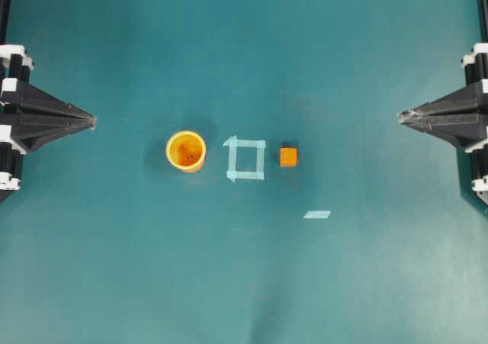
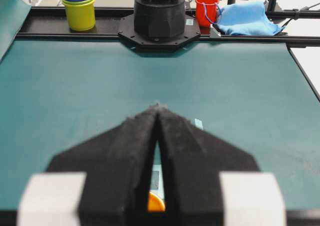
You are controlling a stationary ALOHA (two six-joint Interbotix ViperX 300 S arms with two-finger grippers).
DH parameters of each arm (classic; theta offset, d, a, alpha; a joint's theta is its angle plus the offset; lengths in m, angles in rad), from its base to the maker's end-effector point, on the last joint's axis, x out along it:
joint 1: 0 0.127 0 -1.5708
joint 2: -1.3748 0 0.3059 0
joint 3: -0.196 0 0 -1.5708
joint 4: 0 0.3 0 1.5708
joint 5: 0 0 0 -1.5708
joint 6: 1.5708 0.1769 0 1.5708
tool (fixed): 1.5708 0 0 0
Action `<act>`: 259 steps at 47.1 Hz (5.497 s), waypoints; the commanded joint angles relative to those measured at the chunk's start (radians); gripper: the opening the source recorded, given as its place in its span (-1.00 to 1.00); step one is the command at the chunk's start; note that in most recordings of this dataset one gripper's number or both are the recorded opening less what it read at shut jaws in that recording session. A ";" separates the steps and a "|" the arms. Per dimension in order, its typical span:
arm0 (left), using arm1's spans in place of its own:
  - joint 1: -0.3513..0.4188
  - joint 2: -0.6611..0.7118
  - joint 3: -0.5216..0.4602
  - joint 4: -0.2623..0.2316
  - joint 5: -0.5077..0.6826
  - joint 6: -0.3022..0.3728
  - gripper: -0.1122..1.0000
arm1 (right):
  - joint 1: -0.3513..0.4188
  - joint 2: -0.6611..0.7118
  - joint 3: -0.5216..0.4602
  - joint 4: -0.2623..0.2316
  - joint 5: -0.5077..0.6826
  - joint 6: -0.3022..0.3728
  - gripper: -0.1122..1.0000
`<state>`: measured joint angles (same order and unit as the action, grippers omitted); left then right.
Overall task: Move the block to the right with right arm.
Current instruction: 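Move the right gripper left toward the orange cube, opening it, then lower the right gripper over the orange cube and close on it, then lift the orange cube and carry it rightward with the right gripper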
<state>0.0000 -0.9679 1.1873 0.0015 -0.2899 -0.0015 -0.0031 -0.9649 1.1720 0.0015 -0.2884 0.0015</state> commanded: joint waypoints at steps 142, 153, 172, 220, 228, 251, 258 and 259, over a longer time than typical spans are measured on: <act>0.002 0.008 -0.055 0.014 0.169 -0.017 -0.79 | -0.052 0.962 -0.359 0.003 0.183 0.008 0.23; 0.002 0.008 -0.055 0.014 0.173 -0.017 -0.79 | -0.041 1.005 -0.364 0.003 0.153 0.008 0.23; 0.002 0.008 -0.060 0.014 0.172 -0.017 -0.79 | -0.044 1.068 -0.390 0.011 0.146 0.009 0.22; 0.002 0.014 -0.060 0.014 0.172 -0.017 -0.79 | -0.051 0.802 -0.482 0.014 0.557 0.011 -0.07; 0.002 0.014 -0.060 0.014 0.173 -0.017 -0.79 | -0.049 0.735 -0.474 0.014 0.604 0.011 -0.07; 0.002 0.015 -0.060 0.014 0.173 -0.017 -0.79 | -0.051 0.532 -0.365 0.014 0.689 0.012 -0.07; 0.002 0.015 -0.060 0.014 0.173 -0.017 -0.79 | -0.051 0.453 -0.319 0.014 0.709 0.040 -0.07; 0.002 0.015 -0.060 0.014 0.173 -0.017 -0.79 | -0.051 0.440 -0.314 0.015 0.713 0.044 -0.07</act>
<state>0.0015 -0.9603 1.1582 0.0138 -0.1120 -0.0169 -0.0537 -0.4755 0.8560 0.0138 0.4157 0.0353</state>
